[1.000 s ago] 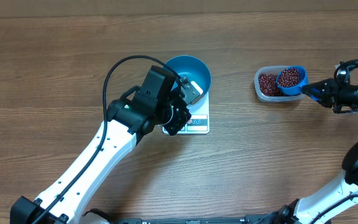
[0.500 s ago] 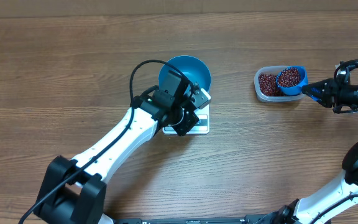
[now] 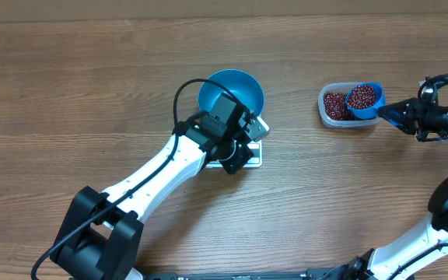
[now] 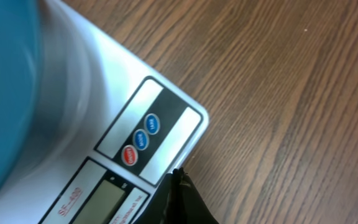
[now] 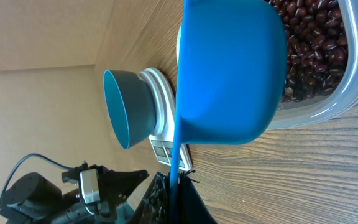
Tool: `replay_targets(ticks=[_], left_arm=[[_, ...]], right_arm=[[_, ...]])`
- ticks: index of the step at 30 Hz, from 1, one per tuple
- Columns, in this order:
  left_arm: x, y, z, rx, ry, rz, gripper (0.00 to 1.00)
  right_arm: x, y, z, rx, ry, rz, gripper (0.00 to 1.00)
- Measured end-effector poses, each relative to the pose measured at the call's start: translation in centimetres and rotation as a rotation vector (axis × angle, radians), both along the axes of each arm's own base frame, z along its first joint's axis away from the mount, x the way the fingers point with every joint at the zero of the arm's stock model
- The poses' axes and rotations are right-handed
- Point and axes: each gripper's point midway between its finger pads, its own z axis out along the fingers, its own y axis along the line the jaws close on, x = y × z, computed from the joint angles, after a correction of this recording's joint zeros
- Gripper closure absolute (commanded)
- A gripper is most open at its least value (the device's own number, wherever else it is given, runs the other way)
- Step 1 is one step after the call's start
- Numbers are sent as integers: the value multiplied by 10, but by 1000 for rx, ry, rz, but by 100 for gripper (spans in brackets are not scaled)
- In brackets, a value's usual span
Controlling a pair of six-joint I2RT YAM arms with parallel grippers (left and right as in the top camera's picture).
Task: Scoop item into bowl and weigh 150g on scale
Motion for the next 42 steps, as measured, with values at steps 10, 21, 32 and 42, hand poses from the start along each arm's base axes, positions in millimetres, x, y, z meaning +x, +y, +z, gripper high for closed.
replay_targets(ticks=[10, 21, 32, 42], left_arm=[[1, -11, 3, -21, -30, -20, 96], [7, -7, -3, -10, -57, 22, 95], [19, 6, -12, 30, -91, 154, 96], [23, 12, -18, 38, -104, 208, 96]], right_arm=[[1, 0, 0, -2, -3, 0, 96], [1, 0, 0, -2, -3, 0, 96], [1, 0, 0, -3, -3, 0, 96], [0, 0, 0, -2, -2, 0, 96]])
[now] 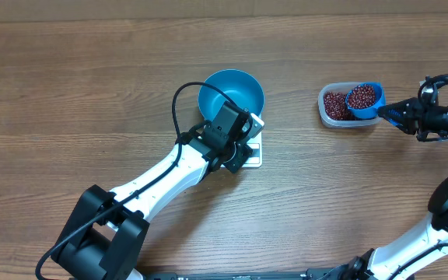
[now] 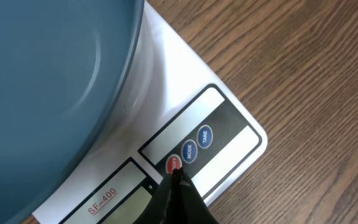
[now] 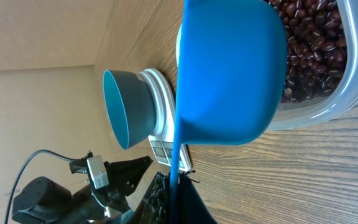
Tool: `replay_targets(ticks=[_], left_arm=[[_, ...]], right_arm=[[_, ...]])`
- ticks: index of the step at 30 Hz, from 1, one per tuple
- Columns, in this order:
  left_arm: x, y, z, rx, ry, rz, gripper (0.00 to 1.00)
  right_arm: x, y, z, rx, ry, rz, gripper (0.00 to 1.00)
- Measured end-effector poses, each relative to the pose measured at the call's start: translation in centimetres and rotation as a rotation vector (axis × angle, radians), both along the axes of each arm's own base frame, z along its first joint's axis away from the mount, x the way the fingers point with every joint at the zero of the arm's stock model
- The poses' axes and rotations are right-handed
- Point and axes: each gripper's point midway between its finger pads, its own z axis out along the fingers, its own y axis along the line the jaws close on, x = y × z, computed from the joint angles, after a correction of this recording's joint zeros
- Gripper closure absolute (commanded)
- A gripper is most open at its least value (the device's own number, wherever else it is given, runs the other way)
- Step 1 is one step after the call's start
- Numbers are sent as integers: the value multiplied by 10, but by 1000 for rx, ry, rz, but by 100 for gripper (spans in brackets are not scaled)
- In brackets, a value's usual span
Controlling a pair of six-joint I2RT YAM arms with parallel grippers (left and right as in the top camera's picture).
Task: Scoop item into bowl and weigh 150g on scale
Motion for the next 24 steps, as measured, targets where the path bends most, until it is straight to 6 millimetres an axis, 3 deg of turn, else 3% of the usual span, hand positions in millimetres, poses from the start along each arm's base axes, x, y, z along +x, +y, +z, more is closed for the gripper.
replay_targets(ticks=[24], left_arm=[[-3, 4, -21, -20, -37, 6, 96]], right_arm=[[0, 0, 0, 0, 0, 0, 96]])
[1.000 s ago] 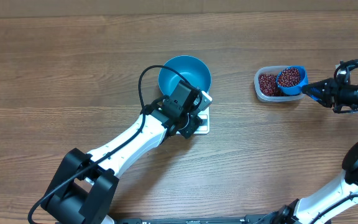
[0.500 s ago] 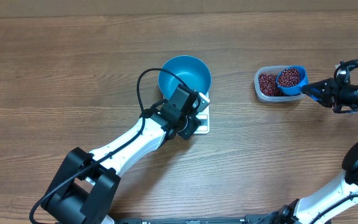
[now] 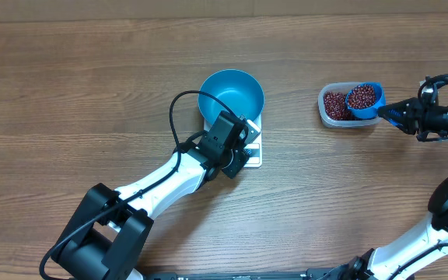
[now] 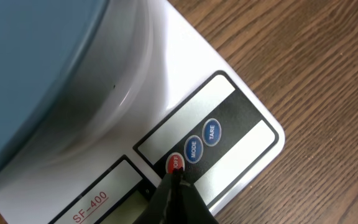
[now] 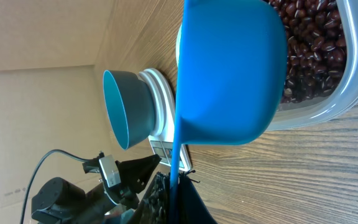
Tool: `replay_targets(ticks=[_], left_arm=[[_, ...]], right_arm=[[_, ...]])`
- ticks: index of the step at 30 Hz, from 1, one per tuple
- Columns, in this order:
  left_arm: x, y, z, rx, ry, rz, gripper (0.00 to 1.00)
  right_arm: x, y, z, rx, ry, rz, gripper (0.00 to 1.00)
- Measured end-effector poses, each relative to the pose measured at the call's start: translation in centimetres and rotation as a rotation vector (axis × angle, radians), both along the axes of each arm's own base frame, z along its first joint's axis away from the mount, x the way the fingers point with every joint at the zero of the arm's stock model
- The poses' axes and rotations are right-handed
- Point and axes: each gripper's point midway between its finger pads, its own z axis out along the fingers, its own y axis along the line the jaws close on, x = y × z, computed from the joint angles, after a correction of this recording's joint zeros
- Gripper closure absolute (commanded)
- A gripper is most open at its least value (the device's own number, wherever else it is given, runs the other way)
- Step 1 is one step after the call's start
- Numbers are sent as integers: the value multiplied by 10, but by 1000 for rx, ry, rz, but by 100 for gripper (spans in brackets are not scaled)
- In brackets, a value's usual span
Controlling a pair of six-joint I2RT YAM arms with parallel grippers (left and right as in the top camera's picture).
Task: Scoop item into bowl and weigh 150g on scale
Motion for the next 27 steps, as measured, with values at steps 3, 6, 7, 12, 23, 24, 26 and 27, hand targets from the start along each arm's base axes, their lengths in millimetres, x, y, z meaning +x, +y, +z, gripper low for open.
replay_targets(ticks=[3, 6, 7, 12, 23, 24, 26, 27], left_arm=[[1, -1, 1, -4, -4, -7, 96], [0, -2, 1, -6, -4, -11, 96], [0, -2, 1, -7, -4, -11, 96], [3, -5, 0, -16, -13, -12, 96], [1, -4, -10, -3, 5, -14, 96], [1, -4, -10, -4, 5, -14, 96], [2, -5, -9, -5, 2, -14, 96], [3, -5, -9, -7, 0, -14, 96]], right_arm=[[0, 0, 0, 0, 0, 0, 96], [0, 0, 0, -1, 0, 0, 96], [0, 0, 0, -1, -1, 1, 96], [0, 0, 0, -1, -1, 0, 96], [1, -1, 0, -4, -7, 0, 96], [1, -1, 0, -5, -6, 0, 96], [1, -1, 0, -4, -6, 0, 96], [1, -1, 0, -4, -6, 0, 96]])
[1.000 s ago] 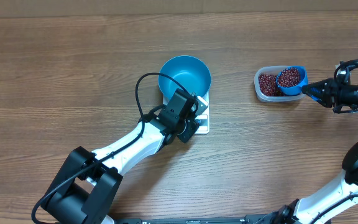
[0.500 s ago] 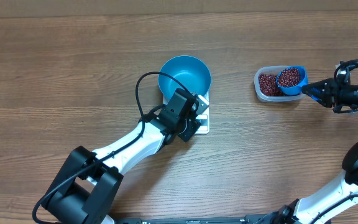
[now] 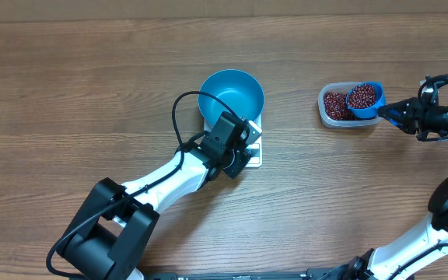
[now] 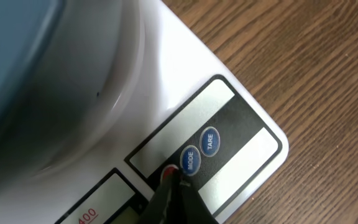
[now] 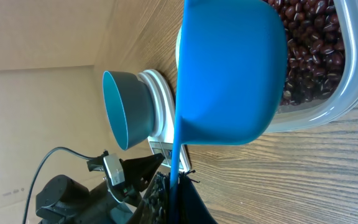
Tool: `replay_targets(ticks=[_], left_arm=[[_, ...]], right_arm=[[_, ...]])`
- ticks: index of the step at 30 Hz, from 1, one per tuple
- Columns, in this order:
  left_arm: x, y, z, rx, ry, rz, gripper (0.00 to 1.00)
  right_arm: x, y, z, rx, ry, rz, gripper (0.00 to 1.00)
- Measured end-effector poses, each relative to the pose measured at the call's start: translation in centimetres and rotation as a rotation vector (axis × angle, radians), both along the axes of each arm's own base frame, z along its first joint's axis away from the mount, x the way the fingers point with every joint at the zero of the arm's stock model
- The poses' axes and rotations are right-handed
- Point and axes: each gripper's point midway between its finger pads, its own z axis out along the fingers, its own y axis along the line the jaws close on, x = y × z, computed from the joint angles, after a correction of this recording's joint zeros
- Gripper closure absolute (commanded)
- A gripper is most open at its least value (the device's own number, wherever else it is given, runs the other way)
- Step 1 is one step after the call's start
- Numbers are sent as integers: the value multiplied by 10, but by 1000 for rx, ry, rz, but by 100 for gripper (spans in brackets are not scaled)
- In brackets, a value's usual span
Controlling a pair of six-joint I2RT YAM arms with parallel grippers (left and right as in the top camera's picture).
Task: Scoop item into bowl and weigh 150g on scale
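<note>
An empty blue bowl (image 3: 231, 94) stands on the white scale (image 3: 253, 158). My left gripper (image 4: 169, 177) is shut with nothing in it. Its tips sit on the red on/off button (image 4: 165, 173), next to the blue mode button (image 4: 190, 160) and the tare button (image 4: 209, 141). In the overhead view the left gripper (image 3: 242, 150) is over the scale's front panel. My right gripper (image 3: 401, 115) is shut on the handle of the blue scoop (image 3: 364, 99). The scoop is full of red beans and held over the clear container (image 3: 333, 106).
The scale's display (image 4: 95, 208) is partly in view at the bottom left, its reading hidden. The left arm (image 3: 162, 180) stretches across the wooden table (image 3: 92, 85) from the near left. In the right wrist view the bowl (image 5: 126, 109) stands far beyond the scoop (image 5: 229, 68).
My left gripper's tips have moved a little further onto the red button and now cover part of it. The camera sits closer to the scale. The right arm and scoop have not moved.
At first my shut left gripper's tips were at the scale's front edge, short of the buttons. Then they were at the red button, stayed there, and now rest on it. The right gripper held the filled scoop over the container throughout.
</note>
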Motion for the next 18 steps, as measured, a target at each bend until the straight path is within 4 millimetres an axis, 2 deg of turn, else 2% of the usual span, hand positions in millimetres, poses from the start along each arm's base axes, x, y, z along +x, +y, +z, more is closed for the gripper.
replay_targets(ticks=[18], left_arm=[[0, 0, -8, 5, 7, 0, 96]], right_arm=[[0, 0, 0, -1, -1, 0, 96]])
